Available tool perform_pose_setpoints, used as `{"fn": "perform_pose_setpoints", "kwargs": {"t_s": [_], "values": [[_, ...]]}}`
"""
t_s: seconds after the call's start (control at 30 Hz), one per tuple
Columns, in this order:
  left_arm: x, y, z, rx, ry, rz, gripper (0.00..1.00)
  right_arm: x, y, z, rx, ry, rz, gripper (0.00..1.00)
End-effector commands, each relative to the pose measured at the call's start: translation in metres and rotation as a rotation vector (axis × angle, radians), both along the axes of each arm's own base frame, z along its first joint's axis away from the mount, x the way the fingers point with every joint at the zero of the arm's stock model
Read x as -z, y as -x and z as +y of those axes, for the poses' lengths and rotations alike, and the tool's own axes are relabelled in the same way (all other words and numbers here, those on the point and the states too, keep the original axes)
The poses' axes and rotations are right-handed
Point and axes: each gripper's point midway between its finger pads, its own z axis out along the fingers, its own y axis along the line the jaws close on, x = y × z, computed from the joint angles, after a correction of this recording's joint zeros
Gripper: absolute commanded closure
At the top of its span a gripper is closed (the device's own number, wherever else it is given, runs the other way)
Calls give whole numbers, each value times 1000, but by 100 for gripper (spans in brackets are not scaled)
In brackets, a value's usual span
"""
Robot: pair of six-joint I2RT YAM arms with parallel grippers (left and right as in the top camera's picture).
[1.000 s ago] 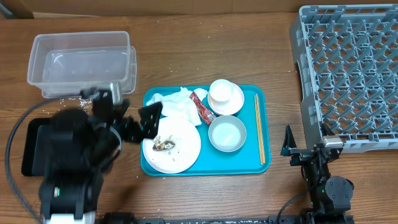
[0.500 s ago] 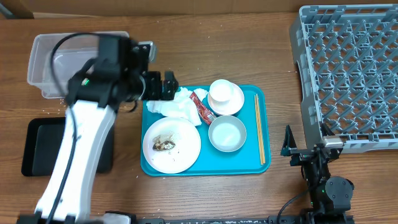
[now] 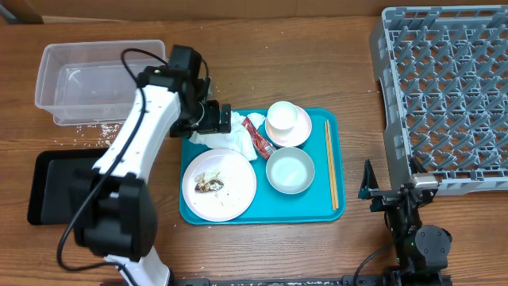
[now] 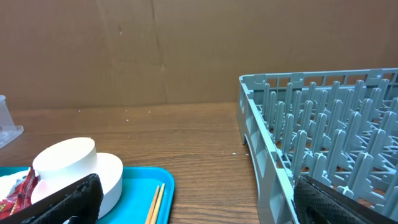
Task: Sort waste into correct bins and load items into the dishwasher
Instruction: 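Move the left gripper over the white tissue and grasp it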
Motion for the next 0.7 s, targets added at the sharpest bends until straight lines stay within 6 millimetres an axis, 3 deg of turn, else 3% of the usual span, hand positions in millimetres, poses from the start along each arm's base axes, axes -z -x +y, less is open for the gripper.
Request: {"fn": "perform_pose_setpoints", "kwargs": {"t_s": [0.0, 0.13, 0.3, 0.5, 0.67], "values": [[11, -9, 10, -47, -121, -7, 0, 1, 0, -3, 13, 7, -5, 0], [21, -20, 27, -100, -240, -40, 0, 1, 0, -3, 13, 7, -5, 0], [44, -23, 15, -85, -197, -2, 2, 1, 0, -3, 13, 7, -5, 0], [70, -17, 5, -45, -218, 50, 28, 1, 0, -3, 13, 7, -5, 0], [71, -17, 3, -40, -220, 52, 63, 1, 0, -3, 13, 7, -5, 0]]}}
